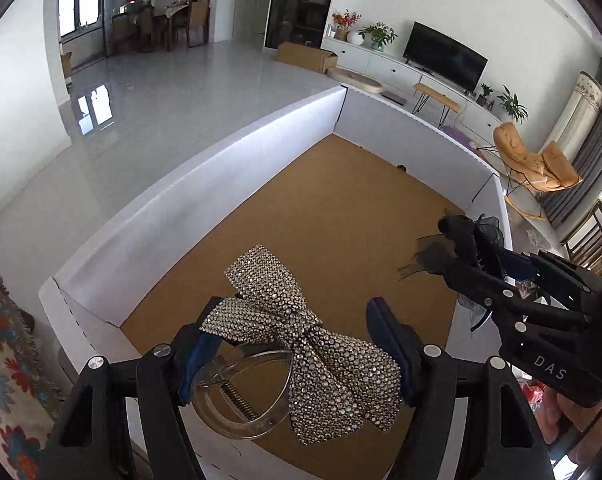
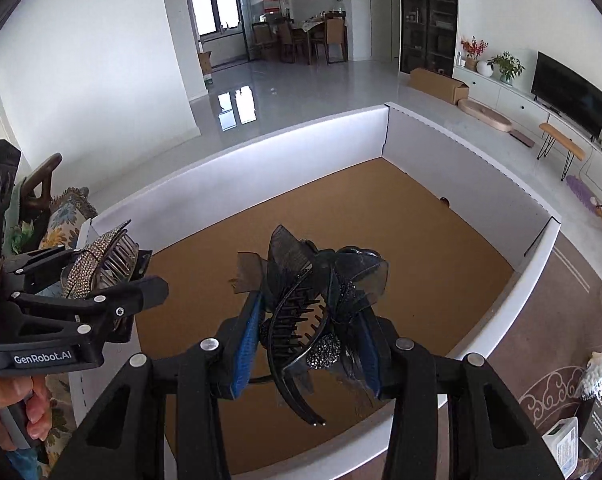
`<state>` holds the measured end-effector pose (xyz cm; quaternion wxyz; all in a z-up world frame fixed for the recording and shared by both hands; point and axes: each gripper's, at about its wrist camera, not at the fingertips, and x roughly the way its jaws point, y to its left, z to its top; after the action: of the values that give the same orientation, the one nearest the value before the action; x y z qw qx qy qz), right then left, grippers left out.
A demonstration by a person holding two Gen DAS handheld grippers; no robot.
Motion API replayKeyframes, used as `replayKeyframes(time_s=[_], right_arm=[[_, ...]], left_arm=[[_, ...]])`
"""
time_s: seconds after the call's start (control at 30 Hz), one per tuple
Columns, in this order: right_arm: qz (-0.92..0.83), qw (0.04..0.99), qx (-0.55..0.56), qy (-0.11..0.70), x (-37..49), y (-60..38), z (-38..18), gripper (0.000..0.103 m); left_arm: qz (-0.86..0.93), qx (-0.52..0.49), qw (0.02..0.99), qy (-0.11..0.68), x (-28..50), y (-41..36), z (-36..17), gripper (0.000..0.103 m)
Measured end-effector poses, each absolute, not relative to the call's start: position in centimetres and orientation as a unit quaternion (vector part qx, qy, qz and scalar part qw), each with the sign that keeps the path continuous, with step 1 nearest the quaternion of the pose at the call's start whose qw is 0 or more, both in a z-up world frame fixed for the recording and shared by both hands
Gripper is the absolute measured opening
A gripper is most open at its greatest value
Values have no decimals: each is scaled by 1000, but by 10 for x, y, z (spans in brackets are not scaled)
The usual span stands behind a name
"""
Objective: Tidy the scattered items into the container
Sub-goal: 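Carry both held hair clips over the white cork-floored container, then open the left tool to drop the bow clip while the right tool drops the black clip, then withdraw both open tools from the container back over the table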
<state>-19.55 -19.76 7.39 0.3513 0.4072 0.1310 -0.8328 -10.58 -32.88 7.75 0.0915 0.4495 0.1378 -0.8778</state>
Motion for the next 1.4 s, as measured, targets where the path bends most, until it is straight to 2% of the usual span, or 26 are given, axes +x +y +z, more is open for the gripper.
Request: replayKeyframes(time_s=[0.1, 0.2, 0.27, 0.3, 0.33, 0.6, 0.8, 0.83, 0.87, 0.93, 1.17, 1.3, 1.4], right_arm=[[-821, 350, 432, 128, -208, -207, 59, 46], [-823, 340, 436, 129, -214, -208, 51, 47], [-825, 335, 439, 120, -219, -204, 49, 55], [-826, 332, 440, 117, -219, -201, 49, 65], [-829, 329, 439, 114, -220, -199, 49, 67], [-857, 312, 406, 59, -203, -155, 78, 69], [-901, 256, 351, 27, -139, -53, 89, 69], [-907, 241, 343, 28, -126, -31, 86, 69], [-914, 225, 337, 32, -113, -8, 83, 69], [-925, 186, 329, 41, -86, 39, 73, 69], [-930, 27, 367, 18, -5, 201, 26, 69], [-922, -17, 387, 5, 20, 248, 9, 69], [-916, -23, 401, 2, 28, 258, -2, 69]], left_arm=[[-865, 468, 99, 151, -115, -334, 65, 72], [-858, 478, 108, 154, -119, -336, 55, 80], [-858, 477, 113, 155, -118, -336, 53, 82], [-857, 478, 114, 156, -118, -336, 53, 83], [-856, 479, 115, 157, -118, -339, 53, 83], [-888, 421, 114, 147, -90, -317, 92, 83], [-929, 357, 26, 99, -39, -219, 132, 84], [-932, 350, 3, 97, -29, -198, 131, 89], [-933, 347, -21, 97, -21, -176, 128, 98], [-930, 347, -70, 100, -9, -133, 112, 102], [-900, 409, -150, 26, -7, -14, 21, 102], [-903, 401, -153, -30, -3, 9, 6, 102], [-904, 396, -153, -39, -6, 8, 6, 102]])
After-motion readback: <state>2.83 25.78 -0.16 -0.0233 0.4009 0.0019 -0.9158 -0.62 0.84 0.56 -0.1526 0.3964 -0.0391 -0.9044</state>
